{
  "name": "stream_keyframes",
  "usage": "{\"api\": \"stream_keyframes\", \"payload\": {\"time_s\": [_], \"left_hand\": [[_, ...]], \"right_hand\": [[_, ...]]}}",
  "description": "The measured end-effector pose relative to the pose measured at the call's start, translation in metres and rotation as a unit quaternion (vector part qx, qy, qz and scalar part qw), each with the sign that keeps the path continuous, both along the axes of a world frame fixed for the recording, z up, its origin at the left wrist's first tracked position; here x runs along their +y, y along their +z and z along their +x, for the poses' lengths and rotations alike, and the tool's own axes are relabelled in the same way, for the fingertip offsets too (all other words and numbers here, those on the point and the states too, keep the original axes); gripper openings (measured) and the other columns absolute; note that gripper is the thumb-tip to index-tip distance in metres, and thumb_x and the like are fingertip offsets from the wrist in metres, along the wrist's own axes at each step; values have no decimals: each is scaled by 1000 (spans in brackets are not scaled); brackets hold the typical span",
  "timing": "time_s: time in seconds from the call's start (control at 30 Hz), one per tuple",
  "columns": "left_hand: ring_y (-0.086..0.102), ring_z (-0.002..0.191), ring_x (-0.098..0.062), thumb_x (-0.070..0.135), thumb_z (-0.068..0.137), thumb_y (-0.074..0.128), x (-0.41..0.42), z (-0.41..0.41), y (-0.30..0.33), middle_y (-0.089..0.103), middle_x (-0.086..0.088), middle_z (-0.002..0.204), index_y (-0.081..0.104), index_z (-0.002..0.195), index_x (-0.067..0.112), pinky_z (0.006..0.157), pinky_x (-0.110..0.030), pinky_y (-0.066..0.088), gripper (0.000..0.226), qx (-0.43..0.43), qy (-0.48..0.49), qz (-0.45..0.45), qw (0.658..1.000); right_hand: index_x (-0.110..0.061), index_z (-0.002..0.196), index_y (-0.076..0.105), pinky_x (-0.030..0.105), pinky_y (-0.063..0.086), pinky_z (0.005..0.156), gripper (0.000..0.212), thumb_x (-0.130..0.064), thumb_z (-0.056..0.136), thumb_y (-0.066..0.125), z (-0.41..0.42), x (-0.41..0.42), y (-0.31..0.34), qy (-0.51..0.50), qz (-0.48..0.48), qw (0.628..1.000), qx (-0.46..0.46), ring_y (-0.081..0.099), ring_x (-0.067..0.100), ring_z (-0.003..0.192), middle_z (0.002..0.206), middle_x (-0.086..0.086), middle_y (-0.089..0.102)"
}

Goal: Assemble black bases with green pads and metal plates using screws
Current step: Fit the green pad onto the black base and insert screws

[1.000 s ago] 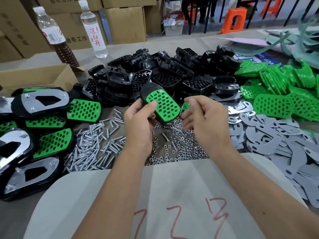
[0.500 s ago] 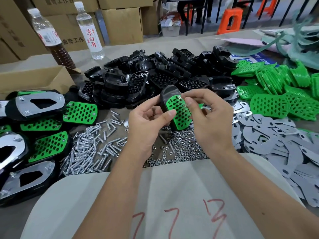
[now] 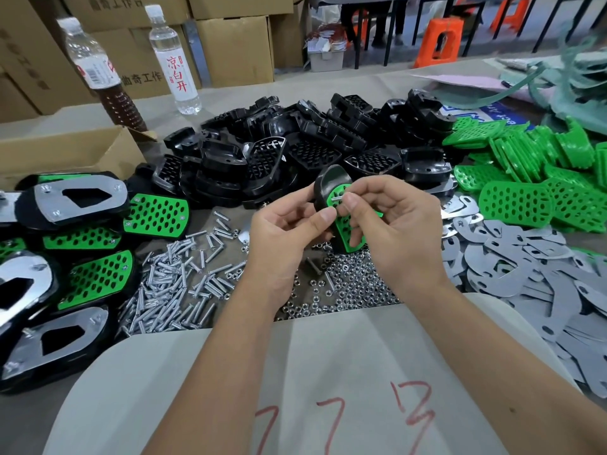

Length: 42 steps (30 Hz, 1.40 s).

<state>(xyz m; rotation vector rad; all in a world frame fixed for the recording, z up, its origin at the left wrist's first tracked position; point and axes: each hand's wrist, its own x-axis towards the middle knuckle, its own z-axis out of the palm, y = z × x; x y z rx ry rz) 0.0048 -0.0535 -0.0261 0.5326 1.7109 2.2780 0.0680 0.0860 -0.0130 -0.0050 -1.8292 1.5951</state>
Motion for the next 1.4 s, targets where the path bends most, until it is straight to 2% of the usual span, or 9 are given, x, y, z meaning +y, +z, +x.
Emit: {"api": "stream_keyframes", "payload": {"time_s": [0.27,0.5,0.67,0.8,1.0,1.13,1.23,1.3,1.4], "left_hand": [[50,72,-23,10,77,84,4,1,0,51,-15,84,76,124,13,67,-21,56,47,29,-15,42,999],[59,60,-10,9,71,83,4,5,2,64,4,66,80,113,18,61,-19,55,42,27,-12,52,998],[64,61,-10,20,70,85,2,4,5,65,4,70,81,110,26,49,-33,59,41,-18,34,60,997],[64,63,-11,16,68,85,1,1,6,70,0,72,81,107,22,61,-29,61,39,-24,68,86,994],[57,68,-2,-4,79,82,3,-2,3,61,11,69,77,117,15,77,-20,56,43,10,96,64,993],[57,68,-8,-10,83,79,4,-4,2,61,10,66,75,113,18,74,-24,57,41,29,148,35,988],[60,70,-9,-6,84,79,3,-7,2,64,10,67,76,108,15,75,-30,57,31,18,220,31,975],[63,74,-13,-3,86,79,2,-9,2,67,5,72,77,104,16,74,-35,57,27,1,250,40,967],[65,78,-16,2,87,79,1,-11,1,68,-1,78,77,100,21,74,-39,57,23,-16,265,42,963]], "right_hand": [[-11,85,73,34,54,65,11,-16,95,74,0,3,3,-105,134,985,-4,66,17,67,70,-4,68],[-13,84,75,23,45,56,9,-14,94,75,1,2,1,-80,125,989,4,60,8,54,68,-13,65],[-3,114,78,18,47,75,19,-8,99,67,-1,-7,0,-106,223,968,48,63,7,80,89,-1,70],[-2,136,66,30,45,81,36,-6,102,56,-4,-12,-4,-82,338,937,22,54,25,91,96,9,59],[-8,143,61,23,40,85,43,-1,101,57,-4,-8,-8,-37,342,939,-28,49,19,96,103,6,56],[-8,118,71,29,47,75,22,-10,101,58,1,-5,-4,-56,297,953,-38,54,15,87,93,0,59],[-17,83,60,35,40,65,28,-38,100,58,4,-6,0,-75,379,919,-81,46,14,74,76,-10,48],[-21,81,58,37,39,68,37,-56,94,56,6,-11,0,-22,469,867,-166,47,16,82,80,-10,47],[-27,88,57,35,41,79,29,-54,93,63,6,-16,0,31,539,811,-225,43,15,96,93,-10,49]]}}
